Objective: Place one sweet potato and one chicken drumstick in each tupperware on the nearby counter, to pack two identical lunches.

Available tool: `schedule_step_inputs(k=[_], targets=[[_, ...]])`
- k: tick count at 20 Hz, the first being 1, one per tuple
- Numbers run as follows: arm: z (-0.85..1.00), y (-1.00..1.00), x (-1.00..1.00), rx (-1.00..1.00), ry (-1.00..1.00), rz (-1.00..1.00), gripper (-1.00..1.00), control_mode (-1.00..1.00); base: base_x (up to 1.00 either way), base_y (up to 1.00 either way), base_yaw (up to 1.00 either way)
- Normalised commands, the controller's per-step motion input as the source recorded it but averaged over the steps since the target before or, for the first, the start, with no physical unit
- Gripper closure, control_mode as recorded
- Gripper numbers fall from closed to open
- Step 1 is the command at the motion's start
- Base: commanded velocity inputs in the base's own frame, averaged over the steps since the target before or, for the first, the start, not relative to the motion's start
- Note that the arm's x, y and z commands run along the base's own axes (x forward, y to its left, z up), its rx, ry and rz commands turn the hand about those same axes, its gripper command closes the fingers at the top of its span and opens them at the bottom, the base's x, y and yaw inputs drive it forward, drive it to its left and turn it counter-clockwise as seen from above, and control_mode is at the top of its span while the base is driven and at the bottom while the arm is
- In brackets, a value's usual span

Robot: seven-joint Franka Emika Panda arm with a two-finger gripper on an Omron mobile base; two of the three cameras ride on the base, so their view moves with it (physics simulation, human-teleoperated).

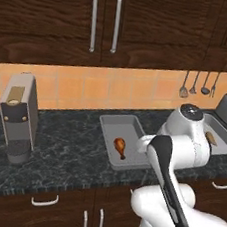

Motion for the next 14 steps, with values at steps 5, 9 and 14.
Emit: schedule_step_inputs(k=[5,9,14], targets=[[0.0,0.0,0.0,0.0,0.0,0.0,-1.0,1.0,-1.0,-0.53,-0.03],[0.0,0.0,0.0,0.0,0.0,0.0,-1.0,1.0,-0.74,-1.0,-0.1],[0.0,0.0,0.0,0.0,0.0,0.0,-1.0,1.0,-0.39,-1.0,-0.02]])
